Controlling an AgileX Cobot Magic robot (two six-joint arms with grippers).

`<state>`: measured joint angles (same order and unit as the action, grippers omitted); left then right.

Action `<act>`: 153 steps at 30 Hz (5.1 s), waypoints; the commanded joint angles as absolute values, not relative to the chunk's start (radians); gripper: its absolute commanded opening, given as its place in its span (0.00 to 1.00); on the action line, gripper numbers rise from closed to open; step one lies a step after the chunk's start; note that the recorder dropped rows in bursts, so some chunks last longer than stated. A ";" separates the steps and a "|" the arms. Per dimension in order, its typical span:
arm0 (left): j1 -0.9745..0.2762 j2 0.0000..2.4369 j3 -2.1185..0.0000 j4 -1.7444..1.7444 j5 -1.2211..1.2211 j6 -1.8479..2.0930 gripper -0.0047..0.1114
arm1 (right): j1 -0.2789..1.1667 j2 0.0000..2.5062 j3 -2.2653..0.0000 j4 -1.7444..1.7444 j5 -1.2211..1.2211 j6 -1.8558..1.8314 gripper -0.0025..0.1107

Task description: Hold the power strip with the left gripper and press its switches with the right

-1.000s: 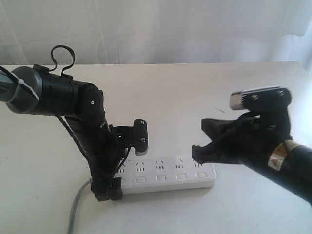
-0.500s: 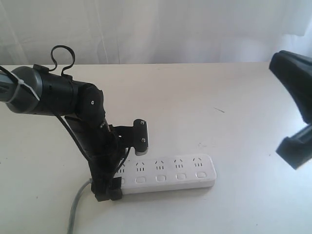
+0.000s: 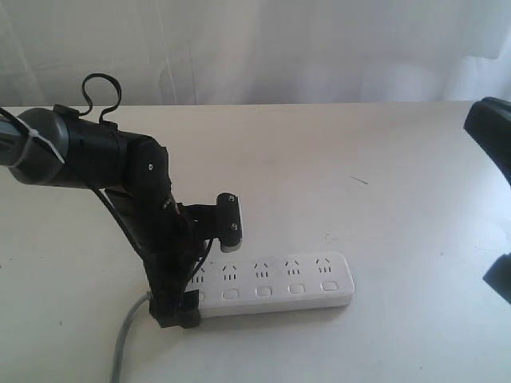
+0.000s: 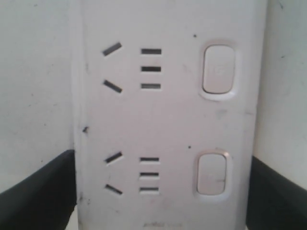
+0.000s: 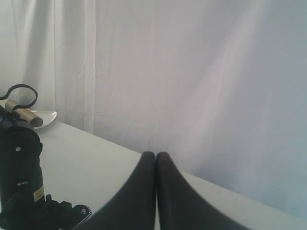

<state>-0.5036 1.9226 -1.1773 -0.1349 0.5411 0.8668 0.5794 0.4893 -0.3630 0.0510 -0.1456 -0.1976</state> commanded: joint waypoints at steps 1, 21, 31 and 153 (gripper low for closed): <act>-0.502 1.942 -1.186 -0.036 0.574 0.870 0.78 | 0.578 0.481 -0.359 0.053 -0.133 -0.197 0.02; -0.504 1.658 -1.304 -0.135 0.772 0.868 0.74 | 0.578 0.481 -0.359 0.053 -0.066 -0.178 0.02; -0.504 1.471 -1.304 -0.257 0.803 0.818 0.04 | 0.578 0.481 -0.359 0.053 0.054 -0.173 0.02; -0.500 0.709 -0.541 -0.911 0.186 0.953 0.04 | 0.044 0.000 0.000 0.027 0.356 -0.180 0.02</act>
